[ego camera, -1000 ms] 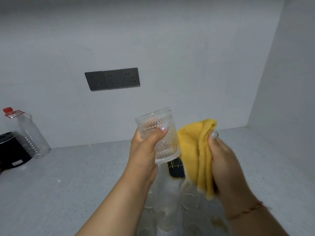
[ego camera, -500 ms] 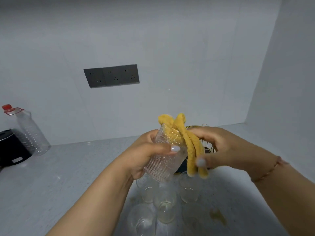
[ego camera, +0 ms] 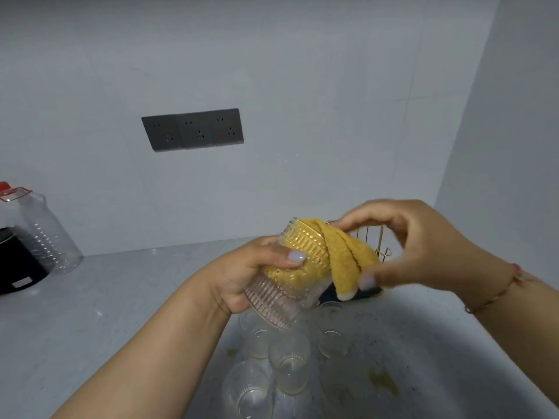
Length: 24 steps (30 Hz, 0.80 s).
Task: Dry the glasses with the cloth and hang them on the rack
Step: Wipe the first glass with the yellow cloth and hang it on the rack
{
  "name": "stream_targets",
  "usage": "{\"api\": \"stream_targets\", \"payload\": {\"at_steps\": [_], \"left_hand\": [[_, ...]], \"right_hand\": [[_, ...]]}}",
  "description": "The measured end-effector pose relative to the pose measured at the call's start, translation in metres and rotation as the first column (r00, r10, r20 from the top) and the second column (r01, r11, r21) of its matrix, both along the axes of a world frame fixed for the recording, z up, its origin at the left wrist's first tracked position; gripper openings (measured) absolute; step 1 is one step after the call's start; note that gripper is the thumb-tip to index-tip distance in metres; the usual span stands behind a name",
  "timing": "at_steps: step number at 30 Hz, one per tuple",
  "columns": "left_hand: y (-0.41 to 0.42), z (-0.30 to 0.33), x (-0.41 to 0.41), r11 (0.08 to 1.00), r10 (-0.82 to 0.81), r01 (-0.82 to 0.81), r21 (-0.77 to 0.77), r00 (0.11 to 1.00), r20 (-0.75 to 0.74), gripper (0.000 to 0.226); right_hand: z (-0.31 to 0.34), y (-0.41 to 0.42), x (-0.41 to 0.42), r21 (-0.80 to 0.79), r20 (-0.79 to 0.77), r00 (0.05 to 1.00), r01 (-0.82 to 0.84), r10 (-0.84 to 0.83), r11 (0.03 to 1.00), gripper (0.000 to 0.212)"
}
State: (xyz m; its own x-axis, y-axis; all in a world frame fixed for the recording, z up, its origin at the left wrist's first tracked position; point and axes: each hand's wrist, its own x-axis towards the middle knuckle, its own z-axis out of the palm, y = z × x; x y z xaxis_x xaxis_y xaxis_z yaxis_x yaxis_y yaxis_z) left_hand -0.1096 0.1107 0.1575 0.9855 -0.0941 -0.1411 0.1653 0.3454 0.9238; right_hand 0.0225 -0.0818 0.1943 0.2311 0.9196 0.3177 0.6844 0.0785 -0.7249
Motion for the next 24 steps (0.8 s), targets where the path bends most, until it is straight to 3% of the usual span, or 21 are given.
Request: {"api": "stream_targets", "payload": {"at_steps": [2, 4, 6, 9, 12, 15, 18, 20, 22, 24], "left_hand": [[0.003, 0.002, 0.000, 0.999, -0.042, 0.042, 0.000, 0.999, -0.012, 0.081], [0.001, 0.003, 0.003, 0.994, -0.108, 0.109, 0.020, 0.994, -0.034, 0.074], [-0.003, 0.004, 0.008, 0.985, -0.172, 0.173, 0.016, 0.983, -0.064, 0.070], [-0.011, 0.008, 0.016, 0.955, -0.291, 0.294, 0.028, 0.953, -0.081, 0.064], [-0.015, 0.011, 0.020, 0.942, -0.333, 0.335, 0.016, 0.940, -0.079, 0.061], [-0.009, 0.013, 0.023, 0.972, -0.233, 0.233, -0.001, 0.969, -0.079, 0.071], [0.004, 0.008, 0.019, 1.000, 0.011, -0.016, -0.022, 0.981, -0.195, 0.089], [0.002, 0.004, 0.014, 0.997, 0.081, -0.073, 0.038, 0.953, -0.293, 0.080], [-0.013, 0.001, 0.010, 0.988, 0.109, -0.062, 0.138, 0.924, -0.366, 0.077], [-0.030, -0.003, 0.011, 0.966, 0.213, -0.133, 0.224, 0.898, -0.385, 0.063]], "right_hand": [[0.000, -0.002, -0.001, -0.163, 0.241, 0.969, -0.021, 0.060, 0.986, 0.075], [-0.003, 0.002, -0.003, -0.294, 0.323, 0.930, -0.078, 0.176, 0.952, 0.070], [-0.001, 0.007, -0.010, -0.381, 0.288, 0.929, -0.112, 0.233, 0.918, 0.058], [0.001, 0.011, -0.015, -0.426, 0.291, 0.890, -0.209, 0.352, 0.880, 0.069], [0.000, 0.011, -0.018, -0.348, 0.213, 0.931, -0.210, 0.296, 0.913, 0.048], [-0.010, 0.009, -0.011, -0.292, 0.100, 0.973, -0.171, 0.208, 0.941, 0.041], [-0.017, 0.003, 0.000, -0.218, 0.205, 0.977, -0.019, 0.065, 0.976, 0.059], [-0.017, 0.001, 0.003, -0.244, 0.444, 0.895, 0.080, 0.038, 0.967, 0.061], [-0.020, 0.000, 0.001, -0.282, 0.713, 0.690, 0.118, 0.126, 0.952, 0.041], [-0.018, 0.000, -0.003, -0.295, 0.827, 0.535, 0.155, 0.170, 0.943, 0.041]]}}
